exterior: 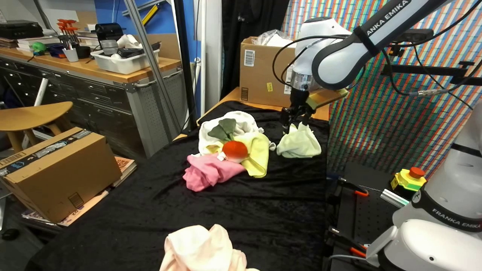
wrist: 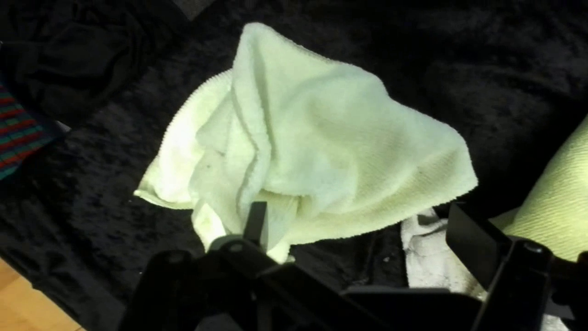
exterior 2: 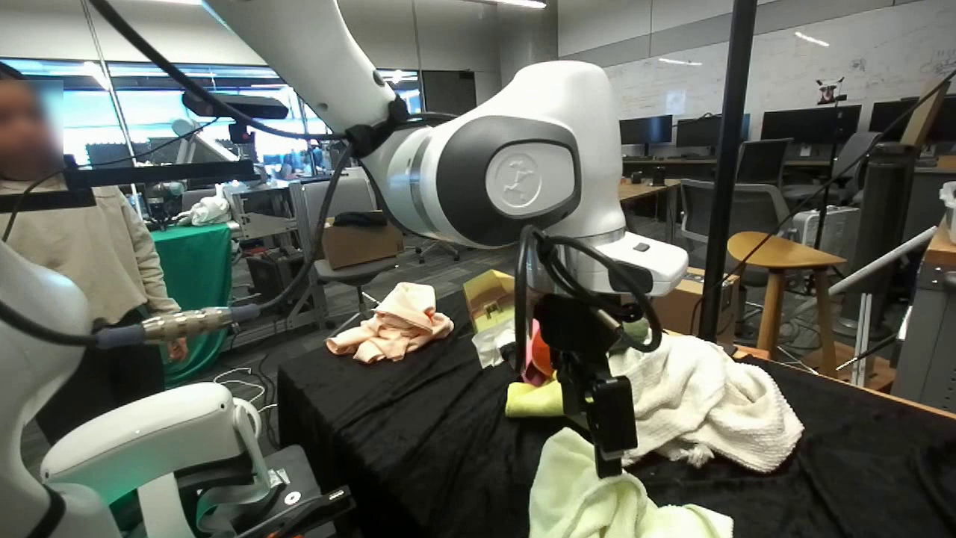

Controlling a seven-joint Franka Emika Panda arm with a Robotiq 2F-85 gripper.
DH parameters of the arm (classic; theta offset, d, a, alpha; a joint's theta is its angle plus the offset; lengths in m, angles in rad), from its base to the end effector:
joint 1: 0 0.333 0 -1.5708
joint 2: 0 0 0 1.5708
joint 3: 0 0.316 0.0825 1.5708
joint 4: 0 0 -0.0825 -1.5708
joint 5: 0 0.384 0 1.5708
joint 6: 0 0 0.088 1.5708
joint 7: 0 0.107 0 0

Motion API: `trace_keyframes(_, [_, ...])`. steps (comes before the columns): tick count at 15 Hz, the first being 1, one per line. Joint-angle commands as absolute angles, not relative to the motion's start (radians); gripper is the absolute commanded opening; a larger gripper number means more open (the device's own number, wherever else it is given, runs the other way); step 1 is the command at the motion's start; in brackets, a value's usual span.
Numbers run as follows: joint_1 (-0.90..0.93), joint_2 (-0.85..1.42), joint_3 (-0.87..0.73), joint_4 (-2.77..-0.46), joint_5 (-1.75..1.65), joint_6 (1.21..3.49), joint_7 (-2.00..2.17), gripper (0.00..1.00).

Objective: Heap up the things on the table into a pile

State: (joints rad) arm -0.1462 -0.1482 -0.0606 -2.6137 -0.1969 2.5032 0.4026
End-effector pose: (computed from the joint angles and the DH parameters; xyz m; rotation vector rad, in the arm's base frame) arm 0.4226 -0.0867 0.3060 2.9563 -0.6810 0.0739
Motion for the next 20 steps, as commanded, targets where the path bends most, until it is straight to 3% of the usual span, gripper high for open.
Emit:
trace_keyframes(1, [-0.176,-0.178,-0.053,-2.654,-0.265,2.527,0.48,1.0])
trace_keyframes(11, [-0.167,-0.092,-0.053,-2.654,-0.267,2.546,0.509,1.0])
trace_keyframes(20, [-0.137,0.017,-0.066,-2.643,-0.253,2.707,0.52,1.0])
